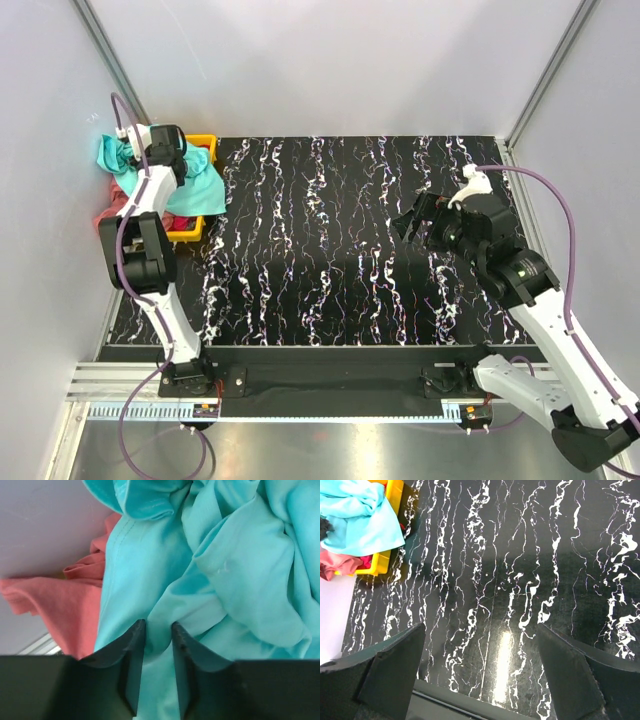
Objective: Fold and stack the t-shirts
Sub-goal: Grab the tshirt from the pile, then move the tshirt to the center of the board
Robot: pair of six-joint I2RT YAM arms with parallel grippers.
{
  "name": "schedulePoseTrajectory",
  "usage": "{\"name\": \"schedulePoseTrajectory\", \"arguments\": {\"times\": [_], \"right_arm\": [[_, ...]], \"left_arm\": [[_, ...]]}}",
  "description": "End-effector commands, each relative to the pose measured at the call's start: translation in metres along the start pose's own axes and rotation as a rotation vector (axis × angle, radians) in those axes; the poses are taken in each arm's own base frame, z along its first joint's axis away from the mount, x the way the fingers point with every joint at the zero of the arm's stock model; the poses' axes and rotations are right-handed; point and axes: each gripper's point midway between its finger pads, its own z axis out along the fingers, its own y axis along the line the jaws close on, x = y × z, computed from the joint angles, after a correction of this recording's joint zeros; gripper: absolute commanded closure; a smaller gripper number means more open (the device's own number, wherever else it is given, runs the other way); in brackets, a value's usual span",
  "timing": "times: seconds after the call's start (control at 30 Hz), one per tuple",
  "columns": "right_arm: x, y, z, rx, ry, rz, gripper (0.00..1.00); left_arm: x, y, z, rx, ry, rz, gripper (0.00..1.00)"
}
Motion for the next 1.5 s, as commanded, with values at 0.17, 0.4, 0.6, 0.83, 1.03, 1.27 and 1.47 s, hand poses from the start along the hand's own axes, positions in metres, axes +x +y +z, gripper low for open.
{"name": "schedulePoseTrajectory", "arguments": {"times": [0.17,0.4,0.6,0.83,1.03,1.27,1.47], "right_arm": [[-0.016,0.008,0.003,-0.015,-0.042,-0.011,0.00],[-0.019,0.013,-0.011,-0.036,-0.053,0.033,0.00],[-0.020,-0.008,-0.026,0.070,-0.086,0.114,0.00],[0.005,-0.030,-0.016,0.174,-0.013,0.126,0.00],[0.036,-0.049,-0.003,0.276,0.108,0.133,0.01],[0.048,-0.097,0.010,0.546,0.147,0.151,0.01],[0.044,-0.159,0.039,0.681,0.215,0.457,0.07]], "left_arm": [[-0.095,-0.081,-0.110,0.533,-0.198,-0.087,1.00],[-0.178,-0.112,-0.420,1.416,-0.443,-0.185,1.00],[-0.120,-0.075,-0.550,1.878,-0.299,-0.204,1.00],[0.061,-0.110,-0.452,1.602,0.161,0.002,1.00],[0.190,-0.089,-0.329,1.063,0.411,0.258,0.77],[0.211,-0.071,-0.335,1.137,0.400,0.349,0.29],[0.230,-0.066,-0.405,1.391,0.306,0.556,0.30]]}}
